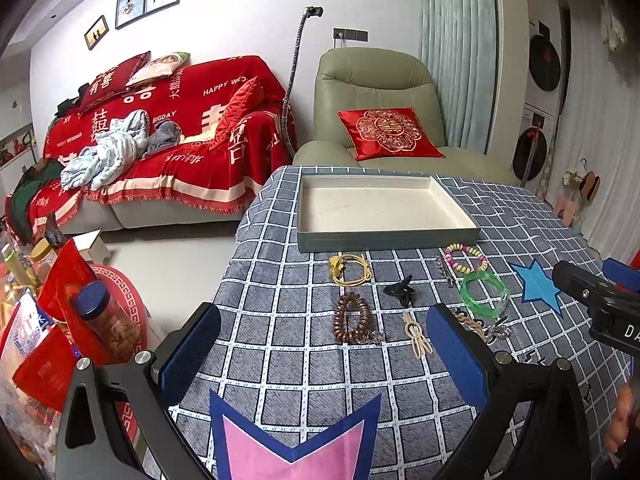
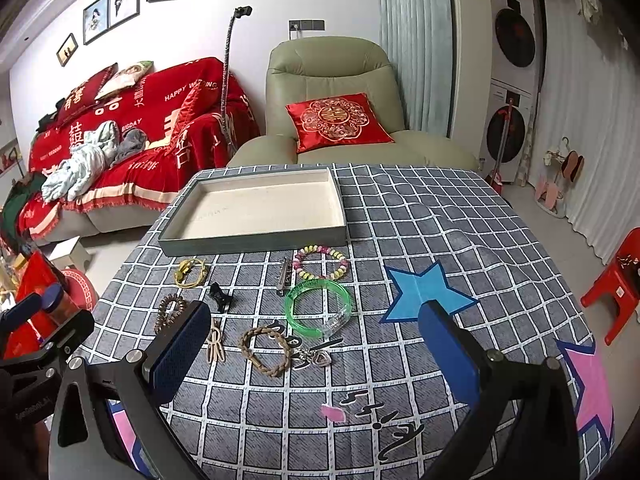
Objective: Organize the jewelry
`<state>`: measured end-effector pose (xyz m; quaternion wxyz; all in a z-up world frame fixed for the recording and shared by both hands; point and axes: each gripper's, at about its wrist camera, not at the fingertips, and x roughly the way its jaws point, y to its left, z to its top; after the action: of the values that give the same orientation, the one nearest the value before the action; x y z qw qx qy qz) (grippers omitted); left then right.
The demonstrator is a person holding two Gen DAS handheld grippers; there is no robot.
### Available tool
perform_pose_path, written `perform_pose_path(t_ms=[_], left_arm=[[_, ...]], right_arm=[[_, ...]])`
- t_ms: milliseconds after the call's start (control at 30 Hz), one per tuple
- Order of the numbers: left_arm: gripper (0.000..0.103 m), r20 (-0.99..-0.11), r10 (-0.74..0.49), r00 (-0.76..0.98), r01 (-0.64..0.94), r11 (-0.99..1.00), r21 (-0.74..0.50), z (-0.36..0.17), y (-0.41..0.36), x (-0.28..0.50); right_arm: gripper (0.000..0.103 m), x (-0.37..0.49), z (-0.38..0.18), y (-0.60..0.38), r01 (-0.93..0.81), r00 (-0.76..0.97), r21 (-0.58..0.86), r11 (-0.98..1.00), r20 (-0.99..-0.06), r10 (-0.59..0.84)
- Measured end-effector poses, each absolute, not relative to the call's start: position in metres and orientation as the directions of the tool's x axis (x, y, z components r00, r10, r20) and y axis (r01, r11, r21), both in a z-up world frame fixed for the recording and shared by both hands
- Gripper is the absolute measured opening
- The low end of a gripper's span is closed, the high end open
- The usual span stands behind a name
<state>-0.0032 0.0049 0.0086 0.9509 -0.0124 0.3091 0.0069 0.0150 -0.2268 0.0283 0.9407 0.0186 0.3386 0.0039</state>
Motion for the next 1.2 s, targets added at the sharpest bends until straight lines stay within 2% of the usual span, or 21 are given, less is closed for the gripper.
perform_pose_path(t_ms=[1200], left_arm=[[0.103, -0.597, 0.008, 0.802, -0.018, 1.0, -0.011, 0.004, 0.0039, -0.0052]], right_arm=[[0.103, 0.0085, 0.0261, -0.2281, 0.007, 0.776, 0.05, 0.999, -0.63, 0.026]])
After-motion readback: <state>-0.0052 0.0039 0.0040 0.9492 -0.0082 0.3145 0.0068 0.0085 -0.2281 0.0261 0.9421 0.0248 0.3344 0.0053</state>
